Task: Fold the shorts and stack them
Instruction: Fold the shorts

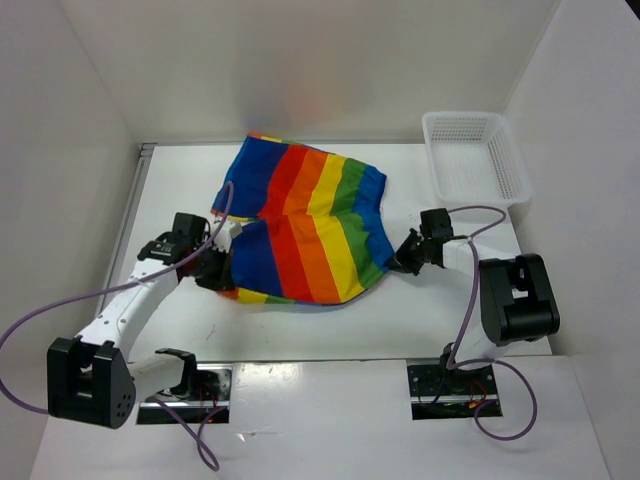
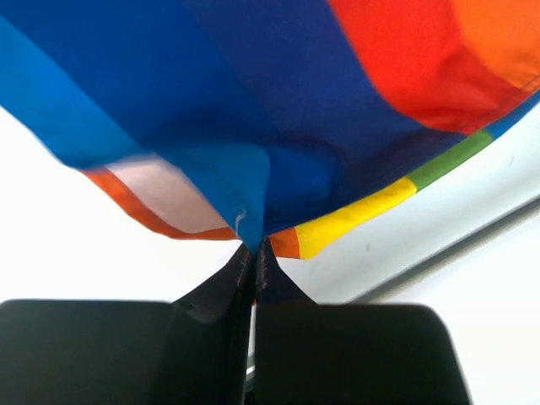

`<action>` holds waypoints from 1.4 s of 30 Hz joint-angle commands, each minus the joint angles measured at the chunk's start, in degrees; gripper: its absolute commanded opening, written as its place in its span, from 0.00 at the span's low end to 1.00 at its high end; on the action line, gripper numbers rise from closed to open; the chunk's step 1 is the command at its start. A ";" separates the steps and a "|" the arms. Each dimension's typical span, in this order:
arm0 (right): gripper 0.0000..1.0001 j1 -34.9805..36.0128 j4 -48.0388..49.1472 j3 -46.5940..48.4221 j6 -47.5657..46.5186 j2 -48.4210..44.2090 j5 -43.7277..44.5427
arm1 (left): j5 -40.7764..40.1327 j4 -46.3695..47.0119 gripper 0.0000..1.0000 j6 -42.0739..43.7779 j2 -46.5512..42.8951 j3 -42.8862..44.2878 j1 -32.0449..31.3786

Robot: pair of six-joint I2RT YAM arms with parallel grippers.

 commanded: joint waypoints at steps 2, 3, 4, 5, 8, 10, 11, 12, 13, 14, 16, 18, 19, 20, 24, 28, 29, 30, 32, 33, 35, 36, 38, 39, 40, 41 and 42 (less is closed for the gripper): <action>0.00 0.07 2.70 8.40 -1.76 -2.81 4.14 | -0.99 -0.85 0.00 0.23 1.05 9.92 2.57; 0.00 0.07 1.29 10.15 -3.33 -5.08 5.28 | -1.95 -0.86 0.00 0.23 1.06 11.78 3.71; 0.00 0.07 -1.33 13.74 -4.22 -6.41 7.12 | -3.35 -0.16 0.00 0.23 1.06 13.63 4.51; 0.00 0.07 -2.40 15.60 -5.88 -7.90 7.83 | -3.36 0.37 0.00 0.23 1.06 17.65 5.56; 0.00 0.07 -8.46 24.12 -8.52 -12.56 9.59 | -1.44 3.70 0.00 0.23 1.59 24.35 8.64; 0.00 0.07 -12.41 30.69 -10.98 -14.67 9.08 | 0.67 6.68 0.00 0.23 1.07 31.64 10.04; 0.00 0.07 -13.65 32.74 -11.60 -15.29 8.11 | 0.68 6.70 0.00 0.23 1.06 34.45 10.05; 0.00 0.07 -14.88 36.76 -12.83 -16.52 8.10 | 0.68 6.70 0.00 0.23 1.06 40.65 10.92; 0.00 0.07 -16.20 38.63 -13.45 -17.14 7.32 | 0.68 6.70 0.00 0.23 1.58 44.11 11.71; 0.00 0.07 -18.39 40.30 -13.45 -18.01 6.70 | 0.68 6.18 0.00 0.23 2.28 47.71 11.72; 0.00 1.38 -20.69 45.31 -14.94 -19.94 6.70 | -0.02 6.17 0.00 0.23 2.81 53.96 11.72; 0.00 4.79 -24.03 50.48 -15.56 -20.83 9.24 | -0.02 6.17 0.00 0.23 4.48 64.67 11.72; 0.00 5.42 -24.82 51.99 -15.56 -22.14 9.25 | -0.02 5.39 0.00 0.23 5.97 68.54 11.72; 0.00 5.43 -26.13 54.62 -15.56 -22.85 8.72 | -0.55 4.86 0.00 0.23 6.59 76.06 11.72; 0.00 5.43 -30.69 61.91 -15.04 -25.67 8.20 | -5.80 1.62 0.00 0.23 7.92 88.59 11.72; 0.00 5.95 -36.07 67.82 -14.51 -28.83 8.19 | -12.75 -0.94 0.00 0.23 7.31 100.36 9.36; 0.00 5.96 -36.95 69.05 -13.99 -29.96 8.19 | -14.33 -1.47 0.00 0.23 7.30 101.96 8.65; 0.00 5.96 -38.78 69.58 -13.98 -29.97 8.19 | -17.40 -2.17 0.00 0.23 6.78 103.28 6.99; 0.00 5.96 -40.55 69.59 -12.84 -31.11 8.72 | -20.75 -2.87 0.00 0.23 6.77 106.26 4.97; 0.00 5.96 -41.69 69.59 -12.84 -31.12 8.72 | -23.46 -3.40 0.00 0.23 6.77 106.80 3.21; 0.00 5.96 -41.70 66.79 -11.18 -31.64 8.72 | -25.24 -3.93 0.00 0.23 6.77 106.81 2.06; 0.00 5.96 -41.70 65.55 -10.56 -31.64 8.20 | -25.77 -3.94 0.00 0.23 6.77 106.81 1.53; 0.00 5.96 -40.30 60.55 -8.89 -32.26 7.67 | -25.78 -3.94 0.00 0.23 7.99 106.81 1.53; 0.00 5.96 -39.60 58.71 -8.27 -32.78 7.66 | -25.78 -3.94 0.00 0.23 8.53 105.94 1.53; 0.00 5.96 -38.03 55.47 -7.75 -32.79 8.27 | -25.78 -3.94 0.00 0.23 9.14 104.71 1.53; 0.00 5.96 -37.23 54.04 -7.22 -32.79 9.06 | -25.78 -3.94 0.00 0.23 10.80 104.00 1.53; 0.00 5.96 -36.44 52.90 -6.69 -32.27 9.59 | -25.78 -3.94 0.00 0.23 11.69 103.21 1.53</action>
